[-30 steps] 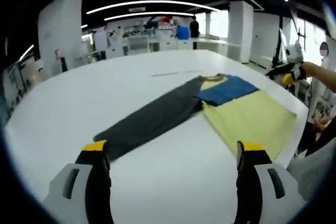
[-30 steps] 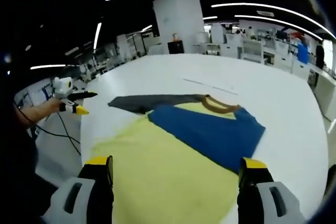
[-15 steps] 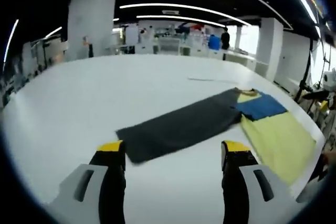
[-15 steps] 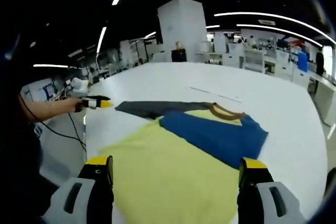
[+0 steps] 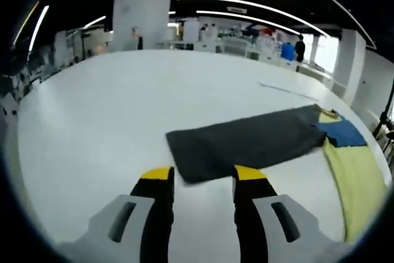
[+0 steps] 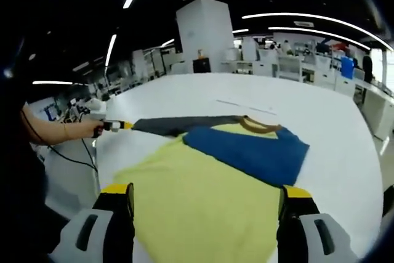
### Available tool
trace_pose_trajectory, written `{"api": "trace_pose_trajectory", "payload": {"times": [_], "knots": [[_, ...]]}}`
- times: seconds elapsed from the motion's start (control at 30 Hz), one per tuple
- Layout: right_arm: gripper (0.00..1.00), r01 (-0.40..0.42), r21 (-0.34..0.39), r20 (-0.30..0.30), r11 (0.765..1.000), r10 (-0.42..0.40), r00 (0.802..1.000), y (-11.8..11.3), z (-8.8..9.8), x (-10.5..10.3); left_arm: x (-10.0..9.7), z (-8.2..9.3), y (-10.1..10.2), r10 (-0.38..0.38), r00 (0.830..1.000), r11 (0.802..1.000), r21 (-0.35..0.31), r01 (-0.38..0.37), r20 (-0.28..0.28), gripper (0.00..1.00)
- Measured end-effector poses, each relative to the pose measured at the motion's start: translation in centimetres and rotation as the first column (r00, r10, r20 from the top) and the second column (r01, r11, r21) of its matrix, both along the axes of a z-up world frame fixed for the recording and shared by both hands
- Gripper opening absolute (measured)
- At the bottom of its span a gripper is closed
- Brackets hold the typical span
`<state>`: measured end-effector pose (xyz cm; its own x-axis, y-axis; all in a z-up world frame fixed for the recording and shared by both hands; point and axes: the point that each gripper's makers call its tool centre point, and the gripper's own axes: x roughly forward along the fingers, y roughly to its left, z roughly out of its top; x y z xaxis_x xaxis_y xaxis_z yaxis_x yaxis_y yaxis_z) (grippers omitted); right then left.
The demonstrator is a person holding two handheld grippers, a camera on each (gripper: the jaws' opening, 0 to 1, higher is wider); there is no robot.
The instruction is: Fold the garment on the visible template until the final outline fits inside the template.
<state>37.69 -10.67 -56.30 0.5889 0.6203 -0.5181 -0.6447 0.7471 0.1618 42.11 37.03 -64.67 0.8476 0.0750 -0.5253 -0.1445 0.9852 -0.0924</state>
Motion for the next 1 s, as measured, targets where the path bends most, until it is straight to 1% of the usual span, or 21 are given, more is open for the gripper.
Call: {"api": "trace_pose_trajectory", "payload": {"times": [0.07, 0.1, 0.17, 0.23, 0.3, 0.37, 0.43, 0.57, 0.73, 0.8, 0.97, 1.0], "knots": [[0.96, 0.007, 0.001, 0.004, 1.0, -0.007, 1.0, -0.2, 0.0, 0.0, -0.1, -0.3, 0.2, 0.02, 1.0, 1.0, 0.016, -0.019, -0.016, 0.21], [0.96, 0.009, 0.003, 0.003, 1.0, -0.009, 1.0, -0.3, 0.0, 0.0, -0.1, -0.5, 0.1, 0.018, 1.0, 1.0, 0.018, -0.017, -0.017, 0.18], [0.96, 0.013, 0.003, 0.001, 1.0, -0.013, 1.0, -0.4, -0.1, -0.1, -0.1, -0.6, 0.3, 0.037, 0.999, 0.999, 0.021, -0.036, -0.021, 0.16], [0.96, 0.014, -0.003, 0.0, 1.0, -0.014, 1.0, -0.4, -0.2, -0.3, -0.2, -0.5, 0.7, 0.059, 0.998, 0.998, 0.024, -0.059, -0.019, 0.12], [0.95, 0.016, -0.017, -0.004, 1.0, -0.016, 1.0, -0.6, -0.5, -0.4, -0.2, -0.6, 1.0, 0.081, 0.997, 0.997, 0.011, -0.081, -0.019, 0.08], [0.95, 0.016, -0.021, -0.006, 1.0, -0.016, 1.0, -0.7, -0.6, -0.5, -0.4, -0.8, 1.0, 0.092, 0.995, 0.996, 0.004, -0.092, -0.025, 0.07], [0.95, 0.02, -0.02, -0.006, 1.0, -0.02, 1.0, -0.8, -0.7, -0.5, -0.5, -0.8, 1.3, 0.113, 0.993, 0.994, 0.004, -0.113, -0.031, 0.09], [0.95, 0.02, -0.024, -0.007, 1.0, -0.02, 1.0, -0.7, -0.8, -0.7, -0.6, -0.7, 1.0, 0.117, 0.992, 0.993, 0.001, -0.117, -0.036, 0.08], [0.95, 0.015, -0.028, -0.005, 0.999, -0.015, 1.0, -0.6, -0.9, -1.0, -0.7, -0.7, 1.0, 0.148, 0.987, 0.988, -0.027, -0.15, -0.055, 0.08], [0.96, 0.015, -0.023, -0.007, 1.0, -0.015, 1.0, -0.5, -0.9, -1.1, -0.7, -0.7, 0.9, 0.171, 0.983, 0.983, -0.065, -0.175, -0.06, 0.07], [0.96, 0.019, -0.024, -0.01, 1.0, -0.019, 1.0, -0.6, -1.0, -1.2, -0.6, -0.7, 1.1, 0.178, 0.982, 0.98, -0.075, -0.183, -0.069, 0.07], [0.97, 0.019, -0.024, -0.01, 1.0, -0.019, 1.0, -0.6, -1.0, -1.2, -0.6, -0.7, 1.1, 0.19, 0.979, 0.976, -0.096, -0.197, -0.074, 0.06]]}}
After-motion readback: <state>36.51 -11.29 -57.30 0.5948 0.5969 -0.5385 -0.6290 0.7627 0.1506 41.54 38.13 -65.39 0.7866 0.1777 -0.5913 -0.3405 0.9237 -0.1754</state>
